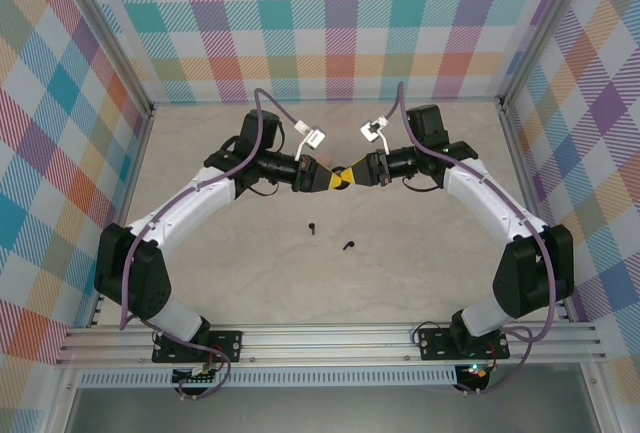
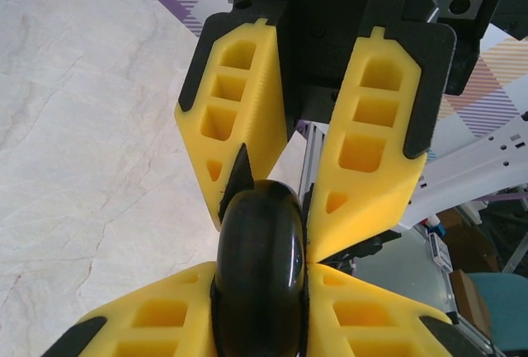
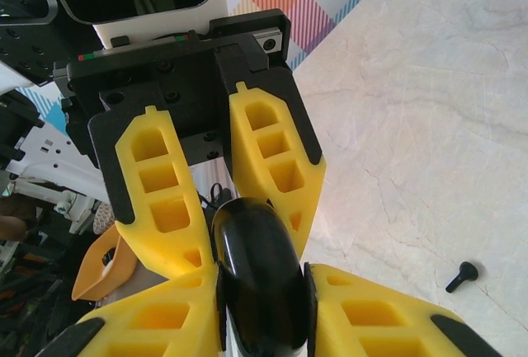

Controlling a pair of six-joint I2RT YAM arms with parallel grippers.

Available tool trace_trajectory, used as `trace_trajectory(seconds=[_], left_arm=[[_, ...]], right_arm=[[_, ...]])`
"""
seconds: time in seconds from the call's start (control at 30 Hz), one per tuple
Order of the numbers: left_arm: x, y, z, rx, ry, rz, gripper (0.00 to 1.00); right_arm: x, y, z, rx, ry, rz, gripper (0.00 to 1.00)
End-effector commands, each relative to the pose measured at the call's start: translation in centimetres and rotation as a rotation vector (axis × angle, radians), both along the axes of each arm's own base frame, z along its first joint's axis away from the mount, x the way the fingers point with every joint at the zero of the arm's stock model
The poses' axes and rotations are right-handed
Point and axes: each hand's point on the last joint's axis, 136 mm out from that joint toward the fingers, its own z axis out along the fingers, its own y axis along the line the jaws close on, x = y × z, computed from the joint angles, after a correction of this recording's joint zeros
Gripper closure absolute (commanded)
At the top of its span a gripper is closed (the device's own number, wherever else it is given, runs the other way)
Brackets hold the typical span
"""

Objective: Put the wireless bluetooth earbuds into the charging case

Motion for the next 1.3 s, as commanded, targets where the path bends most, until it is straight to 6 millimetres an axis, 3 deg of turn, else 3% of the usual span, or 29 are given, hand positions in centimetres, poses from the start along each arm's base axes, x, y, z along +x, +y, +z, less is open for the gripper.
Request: trace_trajectory(seconds=[0.0, 0.43, 0.87, 1.27], left_arm=[[-0.6, -0.2, 2.9, -0.044, -0.08, -0.026, 0.73], [0.9, -0.2, 2.9, -0.098, -0.043, 0.11, 0.55], [2.0, 0.2, 3.9, -0.222, -0.032, 0.24, 0.54], [1.6, -0.1, 5.0, -0.258, -0.051, 0.222, 0.6]], right_arm=[[-0.4, 0.5, 1.1, 0.024, -0.035, 0.037, 0.73], [0.6, 0.3, 2.6, 0.04, -0.067, -0.054, 0.77], [0.6, 0.4, 3.4, 0.08, -0.063, -0.069, 0.76], [-1.0, 0.2, 3.3, 0.084, -0.058, -0.005, 0.75]])
